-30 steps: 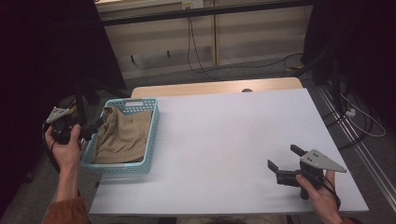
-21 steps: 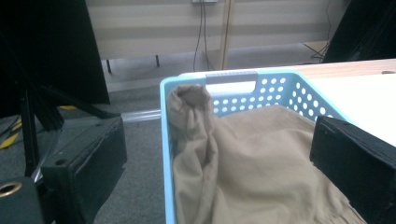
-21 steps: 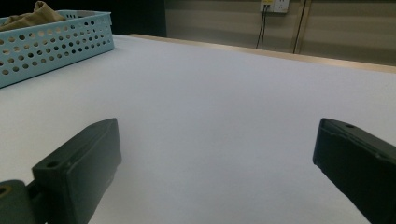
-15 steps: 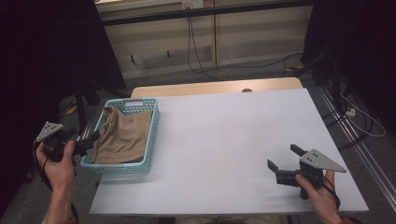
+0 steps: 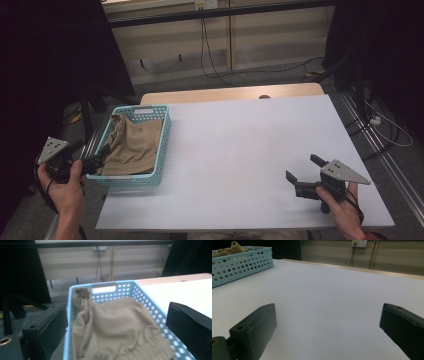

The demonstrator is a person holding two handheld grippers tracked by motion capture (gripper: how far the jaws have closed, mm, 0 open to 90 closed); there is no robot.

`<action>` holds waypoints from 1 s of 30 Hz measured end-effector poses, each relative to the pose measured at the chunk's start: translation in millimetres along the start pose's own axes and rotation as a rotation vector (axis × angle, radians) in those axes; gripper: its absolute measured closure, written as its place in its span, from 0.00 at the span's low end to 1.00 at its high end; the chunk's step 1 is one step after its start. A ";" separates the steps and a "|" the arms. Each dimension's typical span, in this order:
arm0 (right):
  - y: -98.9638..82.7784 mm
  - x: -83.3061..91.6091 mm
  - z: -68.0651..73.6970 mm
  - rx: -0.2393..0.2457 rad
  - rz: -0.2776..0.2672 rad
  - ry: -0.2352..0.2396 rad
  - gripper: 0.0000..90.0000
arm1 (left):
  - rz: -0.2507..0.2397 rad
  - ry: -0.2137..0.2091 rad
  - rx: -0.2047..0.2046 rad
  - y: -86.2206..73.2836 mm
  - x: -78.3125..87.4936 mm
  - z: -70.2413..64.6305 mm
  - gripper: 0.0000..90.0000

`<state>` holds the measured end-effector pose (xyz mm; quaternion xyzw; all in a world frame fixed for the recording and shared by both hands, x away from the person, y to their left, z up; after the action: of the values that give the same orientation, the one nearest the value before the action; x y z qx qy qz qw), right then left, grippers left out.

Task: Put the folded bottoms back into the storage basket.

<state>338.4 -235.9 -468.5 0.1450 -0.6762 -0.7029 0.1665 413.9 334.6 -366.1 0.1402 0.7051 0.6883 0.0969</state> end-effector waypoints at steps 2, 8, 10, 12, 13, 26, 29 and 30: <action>0.1 -0.3 0.2 0.000 -0.001 0.000 0.01 | -0.005 -0.014 -0.005 1.9 0.0 -5.8 0.05; 0.1 -0.2 0.2 0.000 0.000 0.002 0.01 | 0.006 -0.065 0.007 2.4 -3.6 -23.6 0.05; 0.0 -0.3 0.3 0.000 -0.001 0.002 0.01 | 0.006 -0.088 0.001 1.0 -5.6 -30.9 0.05; 0.0 -0.3 0.3 -0.001 -0.001 0.001 0.01 | 0.015 -0.115 -0.008 -0.1 -7.2 -39.3 0.05; 0.0 -0.3 0.3 -0.001 -0.001 0.002 0.01 | 0.010 -0.119 -0.015 0.3 -8.7 -43.3 0.05; 0.3 0.2 0.6 0.006 -0.002 0.007 0.01 | 0.016 -0.196 -0.019 -4.6 -24.2 -85.9 0.05; 0.3 0.1 0.5 0.006 -0.002 0.007 0.01 | 0.017 -0.195 -0.018 -3.5 -26.7 -93.9 0.05; 0.3 0.1 0.7 0.005 -0.002 0.007 0.01 | 0.020 -0.198 -0.020 -3.1 -27.7 -96.6 0.05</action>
<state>338.1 -235.4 -468.2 0.1486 -0.6772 -0.7009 0.1677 408.0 234.2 -367.5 0.2136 0.6838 0.6790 0.1605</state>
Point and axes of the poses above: each handheld gripper's, and its own axes: x roughly backward along the jaws, y roughly out of its top, z roughly to its left, the point moved 8 cm from there along -x, roughly forward along the jaws, and after that the axes turned 15 degrees about -z, right-handed, at the moved point
